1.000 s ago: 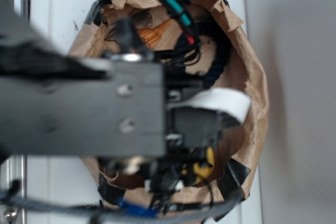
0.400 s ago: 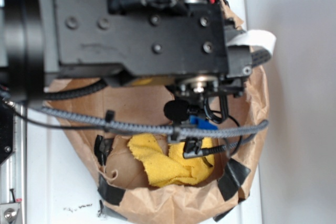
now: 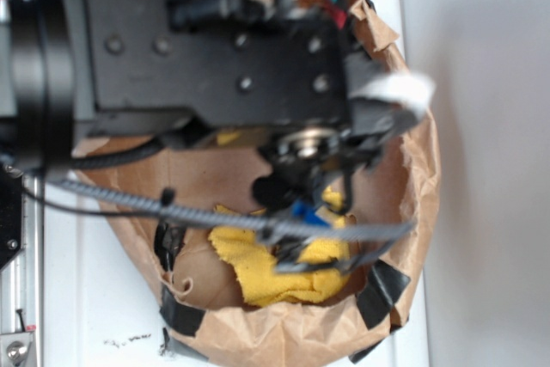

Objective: Grab the yellow cloth.

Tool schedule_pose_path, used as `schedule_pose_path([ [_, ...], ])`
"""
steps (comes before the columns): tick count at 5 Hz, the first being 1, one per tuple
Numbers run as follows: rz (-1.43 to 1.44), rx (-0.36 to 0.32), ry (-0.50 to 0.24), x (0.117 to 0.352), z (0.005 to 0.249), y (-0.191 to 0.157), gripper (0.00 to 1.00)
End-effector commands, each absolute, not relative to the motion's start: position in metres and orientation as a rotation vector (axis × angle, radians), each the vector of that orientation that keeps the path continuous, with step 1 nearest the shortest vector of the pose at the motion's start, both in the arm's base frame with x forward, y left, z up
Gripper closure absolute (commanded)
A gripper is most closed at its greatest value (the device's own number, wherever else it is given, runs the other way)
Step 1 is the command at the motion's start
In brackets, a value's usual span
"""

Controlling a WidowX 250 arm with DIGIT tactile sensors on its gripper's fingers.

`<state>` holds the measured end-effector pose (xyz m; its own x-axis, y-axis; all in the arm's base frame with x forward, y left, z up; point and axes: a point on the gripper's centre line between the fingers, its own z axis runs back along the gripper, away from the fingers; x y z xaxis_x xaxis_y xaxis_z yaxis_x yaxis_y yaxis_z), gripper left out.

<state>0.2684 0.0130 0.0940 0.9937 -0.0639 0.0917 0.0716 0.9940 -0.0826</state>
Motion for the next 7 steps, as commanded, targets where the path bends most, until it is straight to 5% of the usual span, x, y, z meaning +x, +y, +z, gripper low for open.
schedule_pose_path([
  [1, -0.295, -0.138, -0.129, 0.248, 0.086, 0.009, 0.0],
  [3, -0.429, -0.341, -0.071, 0.245, 0.094, -0.022, 0.0],
  [5, -0.433, -0.379, -0.024, 0.262, 0.054, -0.043, 0.0],
  [6, -0.407, -0.336, 0.008, 0.271, 0.023, -0.049, 0.0],
  [7, -0.366, -0.308, -0.002, 0.28, 0.021, -0.048, 0.0],
])
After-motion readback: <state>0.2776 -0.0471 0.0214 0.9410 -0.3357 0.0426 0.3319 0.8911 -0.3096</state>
